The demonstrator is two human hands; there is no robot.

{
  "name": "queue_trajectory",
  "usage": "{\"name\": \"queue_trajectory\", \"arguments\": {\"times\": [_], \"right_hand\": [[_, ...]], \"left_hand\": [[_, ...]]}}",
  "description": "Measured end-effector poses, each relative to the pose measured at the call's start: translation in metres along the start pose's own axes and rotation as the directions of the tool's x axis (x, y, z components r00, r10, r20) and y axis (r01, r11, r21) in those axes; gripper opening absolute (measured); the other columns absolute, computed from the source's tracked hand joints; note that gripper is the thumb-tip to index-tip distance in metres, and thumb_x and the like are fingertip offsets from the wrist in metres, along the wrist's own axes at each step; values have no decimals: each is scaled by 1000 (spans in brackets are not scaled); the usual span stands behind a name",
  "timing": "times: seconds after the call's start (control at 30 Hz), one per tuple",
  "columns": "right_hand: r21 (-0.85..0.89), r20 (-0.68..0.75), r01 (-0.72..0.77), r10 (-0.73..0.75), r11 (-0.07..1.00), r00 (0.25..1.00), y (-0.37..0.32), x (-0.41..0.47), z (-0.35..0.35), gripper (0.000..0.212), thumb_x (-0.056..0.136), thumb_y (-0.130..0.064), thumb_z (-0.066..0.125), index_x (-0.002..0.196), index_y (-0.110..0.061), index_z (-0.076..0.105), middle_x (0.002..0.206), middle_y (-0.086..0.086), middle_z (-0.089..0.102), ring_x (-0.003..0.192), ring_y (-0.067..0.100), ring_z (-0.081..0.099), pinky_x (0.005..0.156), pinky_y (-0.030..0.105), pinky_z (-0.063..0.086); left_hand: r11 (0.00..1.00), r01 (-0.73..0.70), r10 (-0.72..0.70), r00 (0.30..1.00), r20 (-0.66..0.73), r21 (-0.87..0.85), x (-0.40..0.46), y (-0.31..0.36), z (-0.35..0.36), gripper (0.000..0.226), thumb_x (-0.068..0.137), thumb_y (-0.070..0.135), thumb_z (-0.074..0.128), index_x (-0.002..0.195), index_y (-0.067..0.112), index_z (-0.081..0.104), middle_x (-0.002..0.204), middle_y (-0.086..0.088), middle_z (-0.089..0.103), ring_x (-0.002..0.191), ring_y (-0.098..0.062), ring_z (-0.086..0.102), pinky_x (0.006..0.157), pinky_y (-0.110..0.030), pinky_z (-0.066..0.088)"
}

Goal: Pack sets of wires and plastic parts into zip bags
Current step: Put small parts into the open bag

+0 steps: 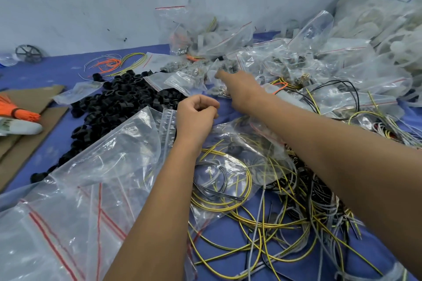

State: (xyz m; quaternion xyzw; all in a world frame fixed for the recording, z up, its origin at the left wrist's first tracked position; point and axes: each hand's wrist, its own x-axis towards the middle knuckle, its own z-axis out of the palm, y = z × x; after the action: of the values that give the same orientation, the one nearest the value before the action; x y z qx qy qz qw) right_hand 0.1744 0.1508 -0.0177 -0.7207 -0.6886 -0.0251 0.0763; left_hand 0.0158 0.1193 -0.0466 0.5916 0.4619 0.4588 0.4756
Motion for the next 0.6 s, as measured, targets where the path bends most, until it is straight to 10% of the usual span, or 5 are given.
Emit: {"name": "queue_trajectory", "arguments": {"times": [0.23,0.4,0.6], "right_hand": [[499,-77,-69,123,864,989,31,-35,-29,36,81,6,55,95,-14,82,80,6,71,63,13,55,55,19,38],[964,-164,18,541,264,825,41,-82,-63,21,64,-4,51,49,-10,65,51,0,56,47,16,49,50,25,36],[987,92,18,648,-161,756,69,-144,-73,22,100,-28,50,97,-13,66,97,11,76,80,28,75,67,40,62]], "left_hand": [[996,-75,74,996,48,39,-6,7,3,24,86,-5,63,77,16,69,77,-1,71,67,-10,65,63,-27,53],[978,-200,185,963,194,57,-13,13,12,21,86,-4,64,84,15,71,86,4,72,78,-13,64,69,-32,54],[832,-512,360,792,494,213,-30,27,42,58,84,-7,59,123,34,67,124,6,55,120,-17,44,93,-38,46]]}}
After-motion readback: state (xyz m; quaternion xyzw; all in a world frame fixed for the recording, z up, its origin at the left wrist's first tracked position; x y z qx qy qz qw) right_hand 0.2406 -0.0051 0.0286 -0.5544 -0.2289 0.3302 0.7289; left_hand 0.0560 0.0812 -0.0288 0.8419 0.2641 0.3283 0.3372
